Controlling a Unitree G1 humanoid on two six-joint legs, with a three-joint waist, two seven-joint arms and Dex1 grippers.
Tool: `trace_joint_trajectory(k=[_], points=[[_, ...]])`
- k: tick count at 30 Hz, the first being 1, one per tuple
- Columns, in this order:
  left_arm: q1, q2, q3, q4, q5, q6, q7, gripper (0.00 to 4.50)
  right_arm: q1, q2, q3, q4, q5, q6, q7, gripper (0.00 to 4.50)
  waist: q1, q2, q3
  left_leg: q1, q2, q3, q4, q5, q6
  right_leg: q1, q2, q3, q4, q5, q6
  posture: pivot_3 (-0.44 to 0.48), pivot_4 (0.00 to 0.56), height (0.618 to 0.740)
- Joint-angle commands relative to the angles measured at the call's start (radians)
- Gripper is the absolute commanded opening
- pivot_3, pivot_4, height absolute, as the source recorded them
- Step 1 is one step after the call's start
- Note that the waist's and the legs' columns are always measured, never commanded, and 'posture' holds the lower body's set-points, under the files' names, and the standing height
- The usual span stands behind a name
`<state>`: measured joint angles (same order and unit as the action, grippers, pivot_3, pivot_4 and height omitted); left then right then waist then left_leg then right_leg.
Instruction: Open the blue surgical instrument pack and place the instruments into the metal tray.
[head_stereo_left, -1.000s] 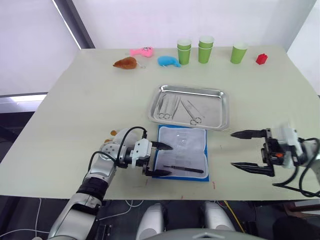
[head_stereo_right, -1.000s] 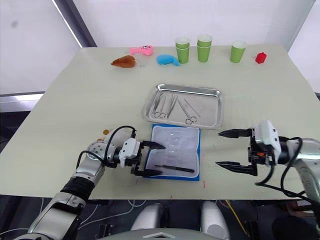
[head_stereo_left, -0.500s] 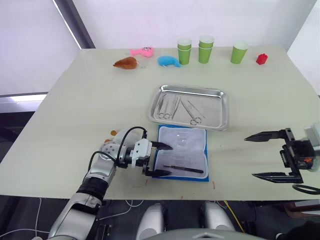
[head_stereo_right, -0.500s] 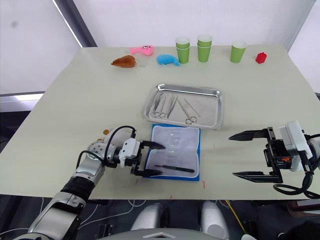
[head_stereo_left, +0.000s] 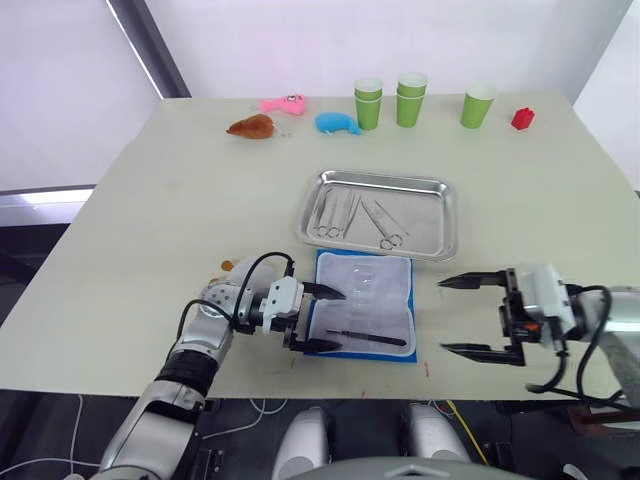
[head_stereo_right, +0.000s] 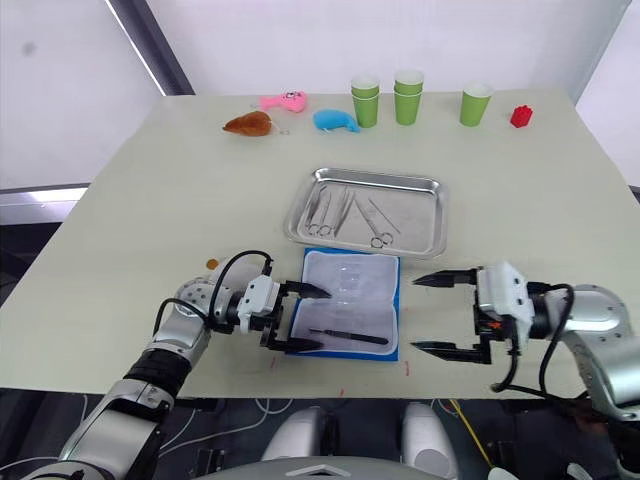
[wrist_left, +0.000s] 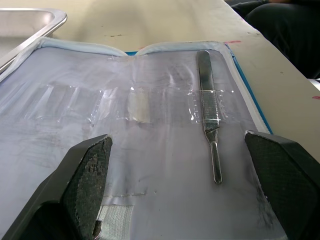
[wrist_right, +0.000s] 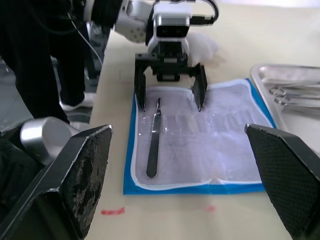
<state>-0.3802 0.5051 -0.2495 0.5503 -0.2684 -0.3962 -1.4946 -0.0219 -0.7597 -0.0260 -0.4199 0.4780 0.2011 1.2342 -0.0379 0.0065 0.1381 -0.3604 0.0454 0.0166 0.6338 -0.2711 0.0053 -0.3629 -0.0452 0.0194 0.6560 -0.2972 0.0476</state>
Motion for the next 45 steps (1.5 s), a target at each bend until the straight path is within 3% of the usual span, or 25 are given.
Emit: trace_joint_trajectory(k=[1, 16, 21, 39, 40, 44, 45], points=[[0.065, 0.019, -0.071, 0.144, 0.126, 0.020, -0.002, 4.50, -0.035, 0.025, 0.091, -0.026, -0.098, 0.025, -0.093, 4.44, 0.000, 0.000, 0.000, 0.000, 0.000, 0.000, 0.000, 0.000, 0.000, 0.000, 0.000, 0.000, 0.000, 0.000, 0.000, 0.000, 0.150, 0.739], [0.050, 0.026, -0.071, 0.150, 0.128, 0.022, -0.020, 4.50, -0.143, 0.136, 0.335, 0.133, -0.339, 0.027, -0.224, 4.44, 0.000, 0.000, -0.001, 0.001, 0.000, -0.001, 0.000, 0.000, 0.000, 0.000, 0.000, 0.000, 0.000, 0.000, 0.000, 0.000, 0.150, 0.739], [0.051, 0.026, -0.070, 0.149, 0.127, 0.022, -0.018, 4.50, -0.145, 0.121, 0.375, 0.175, -0.411, 0.030, -0.239, 4.44, 0.000, -0.001, -0.001, 0.001, 0.000, -0.001, 0.000, 0.000, 0.000, -0.001, 0.000, 0.000, 0.000, 0.000, 0.000, 0.000, 0.150, 0.739], [0.073, 0.028, -0.069, 0.126, 0.121, 0.029, -0.010, 4.50, -0.138, 0.100, 0.400, 0.187, -0.400, 0.089, -0.206, 4.44, 0.000, -0.003, -0.006, 0.001, 0.000, -0.001, 0.000, 0.000, 0.000, 0.000, 0.000, 0.000, 0.000, 0.000, 0.000, 0.000, 0.150, 0.739], [0.074, 0.028, -0.069, 0.126, 0.121, 0.029, -0.010, 4.50, -0.141, 0.103, 0.400, 0.188, -0.399, 0.089, -0.206, 4.22, 0.000, -0.003, -0.006, 0.001, 0.000, -0.001, 0.000, 0.000, 0.000, 0.000, 0.000, 0.000, 0.000, 0.000, 0.000, 0.000, 0.150, 0.739], [0.074, 0.027, -0.069, 0.124, 0.121, 0.030, -0.005, 4.50, -0.155, 0.116, 0.398, 0.191, -0.391, 0.094, -0.208, 2.64, -0.002, -0.004, -0.007, 0.001, 0.000, -0.001, 0.000, 0.000, 0.000, 0.000, 0.000, 0.000, 0.000, 0.000, 0.000, 0.000, 0.150, 0.739], [0.075, 0.026, -0.069, 0.123, 0.121, 0.030, -0.004, 4.50, -0.155, 0.118, 0.400, 0.190, -0.391, 0.095, -0.209, 2.64, -0.002, -0.004, -0.007, 0.001, 0.000, -0.001, 0.000, 0.000, 0.000, 0.000, 0.000, 0.000, 0.000, 0.000, 0.000, 0.000, 0.150, 0.739]])
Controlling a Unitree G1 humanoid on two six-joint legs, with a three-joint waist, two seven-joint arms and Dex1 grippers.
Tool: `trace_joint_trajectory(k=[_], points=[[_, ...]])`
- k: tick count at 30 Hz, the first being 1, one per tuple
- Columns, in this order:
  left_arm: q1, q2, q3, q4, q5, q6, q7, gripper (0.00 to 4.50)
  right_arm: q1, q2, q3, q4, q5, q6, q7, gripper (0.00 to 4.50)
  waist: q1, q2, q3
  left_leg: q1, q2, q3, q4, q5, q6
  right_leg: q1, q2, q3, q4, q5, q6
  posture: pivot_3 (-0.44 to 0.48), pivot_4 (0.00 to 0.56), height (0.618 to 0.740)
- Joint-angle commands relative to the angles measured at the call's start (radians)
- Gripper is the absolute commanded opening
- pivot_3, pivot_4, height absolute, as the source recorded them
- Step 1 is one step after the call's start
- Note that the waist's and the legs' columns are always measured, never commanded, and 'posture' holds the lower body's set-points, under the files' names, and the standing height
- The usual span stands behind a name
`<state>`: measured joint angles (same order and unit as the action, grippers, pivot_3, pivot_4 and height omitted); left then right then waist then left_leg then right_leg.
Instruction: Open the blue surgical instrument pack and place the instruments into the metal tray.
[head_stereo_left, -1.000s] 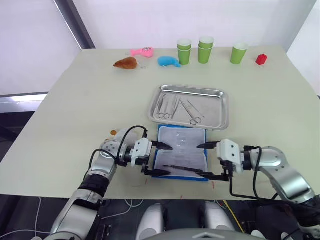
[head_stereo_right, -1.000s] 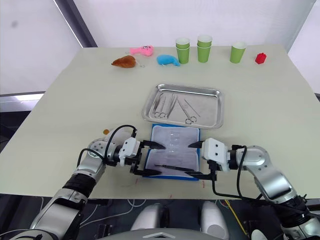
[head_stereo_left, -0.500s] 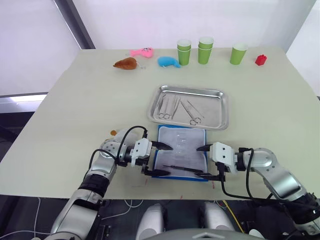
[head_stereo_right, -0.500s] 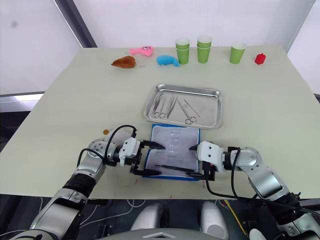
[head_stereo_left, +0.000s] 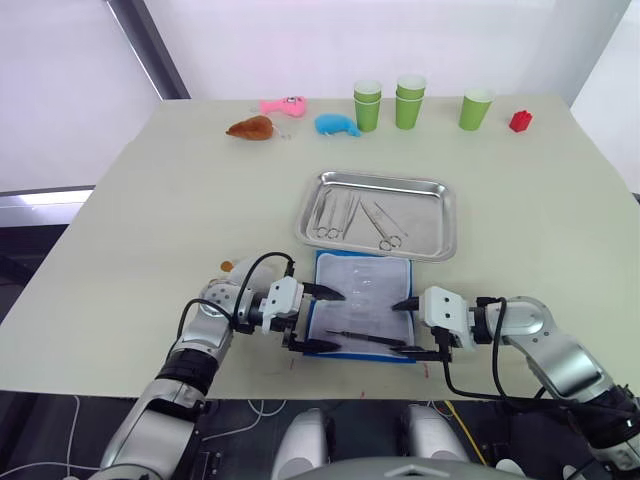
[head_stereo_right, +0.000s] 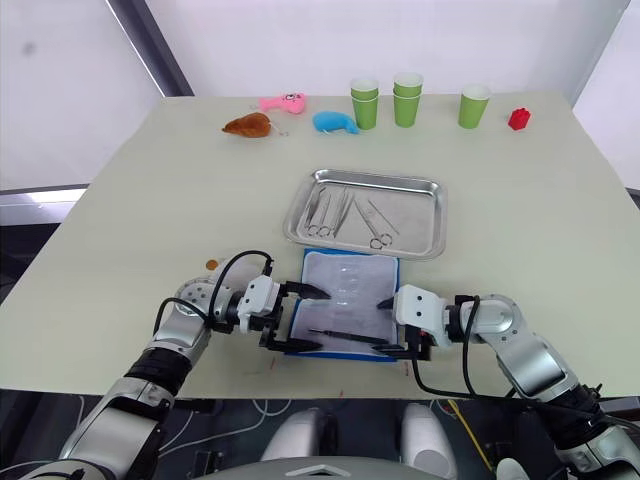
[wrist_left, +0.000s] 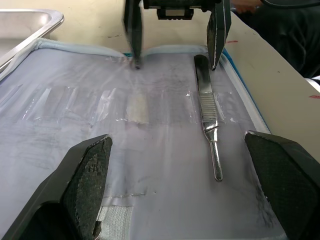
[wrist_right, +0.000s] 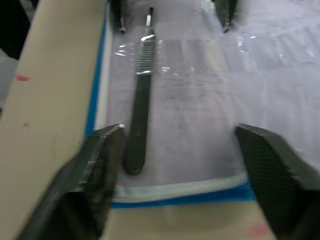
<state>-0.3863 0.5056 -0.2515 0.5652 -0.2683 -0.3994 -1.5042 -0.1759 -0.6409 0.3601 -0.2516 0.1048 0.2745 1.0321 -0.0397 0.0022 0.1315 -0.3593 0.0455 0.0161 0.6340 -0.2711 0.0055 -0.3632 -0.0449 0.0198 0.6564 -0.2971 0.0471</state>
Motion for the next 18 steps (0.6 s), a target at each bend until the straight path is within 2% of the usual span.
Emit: trace_joint_trajectory(k=[1, 2, 3, 4, 5, 6, 7, 18], points=[[0.081, 0.026, -0.067, 0.108, 0.121, 0.033, 0.006, 4.50, -0.001, 0.000, 0.015, 0.021, -0.019, 0.022, -0.007, 2.11, 0.000, 0.000, 0.000, 0.000, 0.000, 0.000, 0.000, 0.000, 0.000, 0.000, 0.000, 0.000, 0.000, 0.000, 0.000, 0.000, 0.150, 0.739], [0.081, 0.026, -0.067, 0.108, 0.121, 0.033, 0.007, 4.50, -0.001, 0.001, 0.016, 0.020, -0.020, 0.022, -0.007, 1.77, 0.000, 0.000, 0.000, 0.000, 0.000, 0.000, 0.000, 0.000, 0.000, 0.000, 0.000, 0.000, 0.000, 0.000, 0.000, 0.000, 0.150, 0.739], [0.081, 0.026, -0.067, 0.108, 0.121, 0.034, 0.007, 4.50, -0.003, 0.003, 0.017, 0.019, -0.021, 0.021, -0.008, 1.77, 0.000, 0.000, 0.000, 0.000, 0.000, 0.000, 0.000, 0.000, 0.000, 0.000, 0.000, 0.000, 0.000, 0.000, 0.000, 0.000, 0.150, 0.739], [0.082, 0.026, -0.068, 0.108, 0.121, 0.034, 0.007, 4.50, -0.004, 0.004, 0.017, 0.015, -0.020, 0.023, -0.009, 1.05, 0.000, 0.000, 0.000, 0.000, 0.000, 0.000, 0.000, 0.000, 0.000, 0.000, 0.000, 0.000, 0.000, 0.000, 0.000, 0.000, 0.150, 0.739], [0.082, 0.025, -0.068, 0.108, 0.121, 0.034, 0.007, 4.50, -0.006, 0.004, 0.018, 0.011, -0.019, 0.026, -0.010, 0.81, 0.000, 0.000, 0.000, 0.000, 0.000, 0.000, 0.000, 0.000, 0.000, 0.000, 0.000, 0.000, 0.000, 0.000, 0.000, 0.000, 0.150, 0.739], [0.083, 0.025, -0.068, 0.107, 0.121, 0.034, 0.008, 4.50, -0.008, 0.004, 0.017, 0.007, -0.019, 0.027, -0.009, 0.27, -0.001, 0.000, 0.000, 0.000, 0.000, 0.000, 0.000, 0.000, 0.000, 0.000, 0.000, 0.000, 0.000, 0.000, 0.000, 0.000, 0.150, 0.739], [0.083, 0.025, -0.068, 0.107, 0.121, 0.035, 0.008, 4.50, -0.009, 0.004, 0.016, 0.003, -0.018, 0.029, -0.009, 0.03, -0.001, -0.001, -0.001, 0.000, 0.000, -0.001, 0.000, 0.000, 0.000, 0.000, 0.000, 0.000, 0.000, 0.000, 0.000, 0.000, 0.150, 0.739], [0.088, 0.021, -0.071, 0.100, 0.120, 0.038, 0.013, 4.50, -0.043, -0.003, 0.009, -0.070, -0.017, 0.081, -0.011, 0.03, 0.000, -0.001, -0.001, 0.000, 0.001, -0.002, 0.000, 0.000, 0.000, 0.000, 0.001, 0.000, 0.000, 0.001, -0.002, 0.000, 0.150, 0.739]])
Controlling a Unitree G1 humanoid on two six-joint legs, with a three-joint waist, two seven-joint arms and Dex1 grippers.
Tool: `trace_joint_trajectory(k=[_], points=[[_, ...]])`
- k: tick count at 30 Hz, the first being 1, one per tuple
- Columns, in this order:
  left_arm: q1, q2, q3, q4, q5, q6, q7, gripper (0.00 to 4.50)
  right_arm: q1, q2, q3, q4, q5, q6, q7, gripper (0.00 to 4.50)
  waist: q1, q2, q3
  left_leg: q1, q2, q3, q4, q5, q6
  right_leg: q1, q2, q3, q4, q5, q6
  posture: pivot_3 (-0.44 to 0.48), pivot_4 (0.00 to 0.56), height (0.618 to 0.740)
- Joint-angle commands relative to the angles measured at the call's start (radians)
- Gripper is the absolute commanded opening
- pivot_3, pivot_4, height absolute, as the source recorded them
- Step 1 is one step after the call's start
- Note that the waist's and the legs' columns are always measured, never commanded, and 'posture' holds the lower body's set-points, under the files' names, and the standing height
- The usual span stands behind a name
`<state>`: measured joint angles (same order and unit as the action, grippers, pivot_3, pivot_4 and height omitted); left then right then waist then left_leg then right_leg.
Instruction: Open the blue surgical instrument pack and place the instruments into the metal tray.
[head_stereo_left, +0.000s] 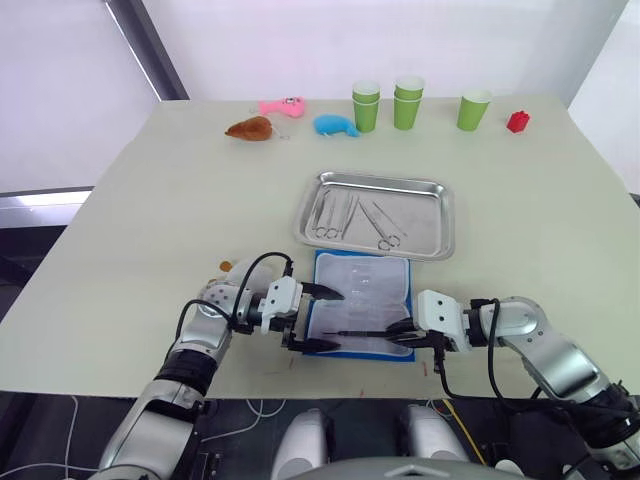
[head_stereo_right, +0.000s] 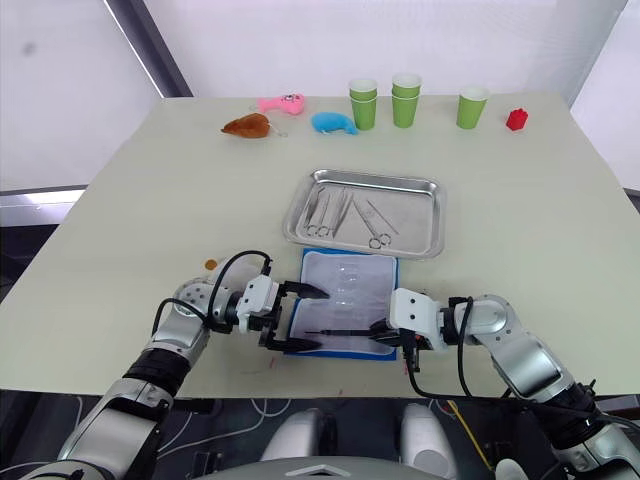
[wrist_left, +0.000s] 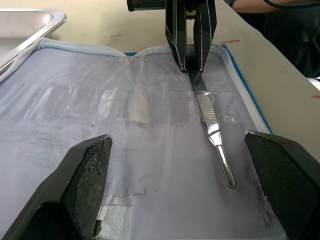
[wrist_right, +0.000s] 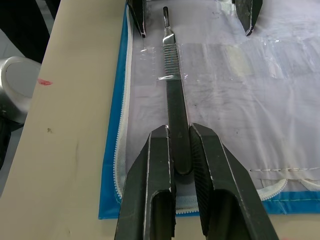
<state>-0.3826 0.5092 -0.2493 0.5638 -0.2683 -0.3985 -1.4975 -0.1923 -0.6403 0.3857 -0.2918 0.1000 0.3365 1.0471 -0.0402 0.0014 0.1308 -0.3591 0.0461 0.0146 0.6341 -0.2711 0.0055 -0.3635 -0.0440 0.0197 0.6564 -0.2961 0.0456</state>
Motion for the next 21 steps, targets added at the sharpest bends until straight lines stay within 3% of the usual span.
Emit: trace_joint_trajectory(k=[1, 21], points=[[0.085, 0.016, -0.073, 0.101, 0.120, 0.037, 0.006, 4.50, -0.029, -0.006, -0.018, -0.038, -0.012, 0.027, -0.024, 0.03, 0.000, 0.000, 0.000, 0.000, 0.000, 0.000, 0.000, 0.000, 0.000, 0.000, 0.000, 0.000, 0.000, 0.000, 0.000, 0.000, 0.150, 0.739], [0.083, 0.009, -0.075, 0.108, 0.123, 0.031, 0.010, 4.50, -0.072, -0.058, -0.010, -0.203, -0.020, 0.200, -0.027, 0.03, 0.002, 0.001, 0.000, -0.001, 0.000, 0.000, 0.000, 0.000, 0.000, -0.004, 0.000, 0.000, 0.000, 0.000, 0.000, 0.000, 0.150, 0.739]])
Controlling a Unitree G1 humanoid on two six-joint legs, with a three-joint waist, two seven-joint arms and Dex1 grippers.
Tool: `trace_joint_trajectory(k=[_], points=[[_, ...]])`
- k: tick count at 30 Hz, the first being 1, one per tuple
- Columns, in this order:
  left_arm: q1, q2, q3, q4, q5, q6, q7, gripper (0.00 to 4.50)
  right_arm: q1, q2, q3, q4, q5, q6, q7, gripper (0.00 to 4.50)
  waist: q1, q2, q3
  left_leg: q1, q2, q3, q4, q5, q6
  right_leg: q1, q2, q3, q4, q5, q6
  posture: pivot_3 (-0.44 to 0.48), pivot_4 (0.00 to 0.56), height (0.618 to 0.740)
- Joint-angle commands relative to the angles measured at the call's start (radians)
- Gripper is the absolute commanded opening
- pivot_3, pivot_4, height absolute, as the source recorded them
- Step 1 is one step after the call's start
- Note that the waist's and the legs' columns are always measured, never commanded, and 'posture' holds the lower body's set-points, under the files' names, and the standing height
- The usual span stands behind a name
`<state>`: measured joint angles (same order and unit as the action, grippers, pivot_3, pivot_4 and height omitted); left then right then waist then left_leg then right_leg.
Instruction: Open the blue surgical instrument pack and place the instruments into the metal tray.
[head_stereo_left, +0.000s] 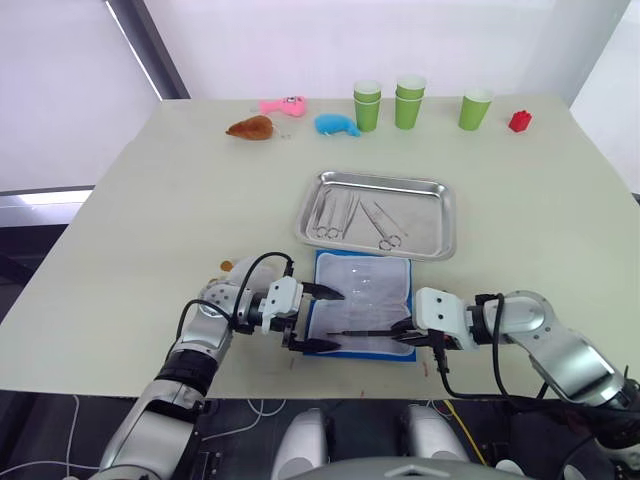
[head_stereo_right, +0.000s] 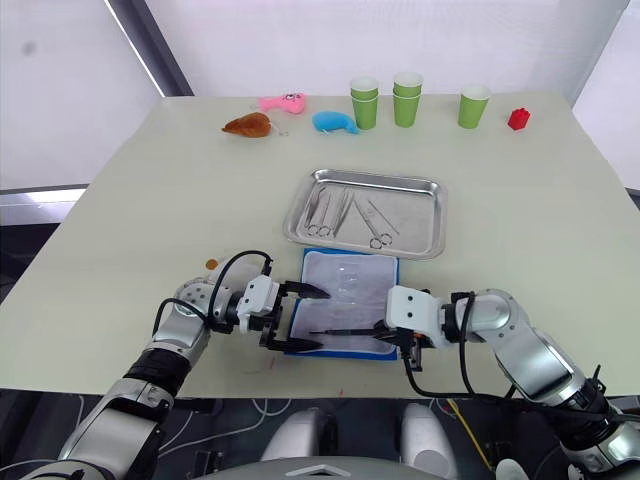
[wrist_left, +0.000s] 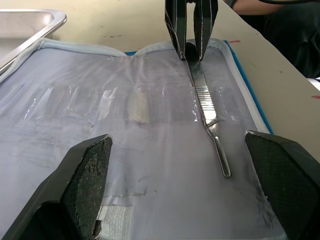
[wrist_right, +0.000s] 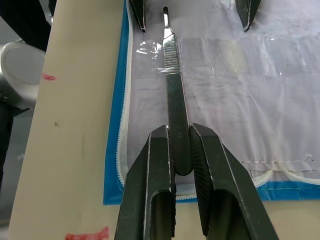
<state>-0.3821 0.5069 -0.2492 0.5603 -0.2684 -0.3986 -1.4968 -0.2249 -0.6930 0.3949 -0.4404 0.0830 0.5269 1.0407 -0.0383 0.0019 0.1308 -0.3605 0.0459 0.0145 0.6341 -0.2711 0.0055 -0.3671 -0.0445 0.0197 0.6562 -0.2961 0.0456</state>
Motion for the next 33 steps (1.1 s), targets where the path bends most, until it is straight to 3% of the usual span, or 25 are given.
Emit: trace_joint_trajectory(k=[1, 23, 33], points=[[0.082, 0.011, -0.075, 0.113, 0.123, 0.030, 0.009, 4.50, -0.045, -0.005, -0.019, -0.057, -0.004, 0.015, -0.021, 0.03, 0.000, 0.000, 0.000, 0.000, 0.000, 0.000, 0.000, 0.000, 0.000, 0.000, 0.000, 0.000, 0.000, 0.000, 0.000, 0.000, 0.150, 0.739], [0.093, 0.010, -0.075, 0.110, 0.124, 0.029, 0.012, 4.50, -0.153, -0.086, 0.042, -0.158, -0.007, 0.131, 0.007, 0.03, 0.001, 0.000, 0.000, -0.001, 0.000, 0.000, 0.000, 0.000, 0.000, -0.002, 0.000, 0.000, 0.000, 0.000, 0.000, 0.000, 0.150, 0.739], [0.090, 0.010, -0.074, 0.114, 0.125, 0.028, 0.011, 4.50, -0.117, -0.168, -0.018, -0.186, 0.034, 0.131, 0.022, 0.03, 0.002, 0.001, 0.000, -0.002, 0.001, 0.000, 0.000, 0.000, 0.000, -0.002, -0.001, 0.000, 0.000, 0.000, 0.000, 0.000, 0.150, 0.739]])
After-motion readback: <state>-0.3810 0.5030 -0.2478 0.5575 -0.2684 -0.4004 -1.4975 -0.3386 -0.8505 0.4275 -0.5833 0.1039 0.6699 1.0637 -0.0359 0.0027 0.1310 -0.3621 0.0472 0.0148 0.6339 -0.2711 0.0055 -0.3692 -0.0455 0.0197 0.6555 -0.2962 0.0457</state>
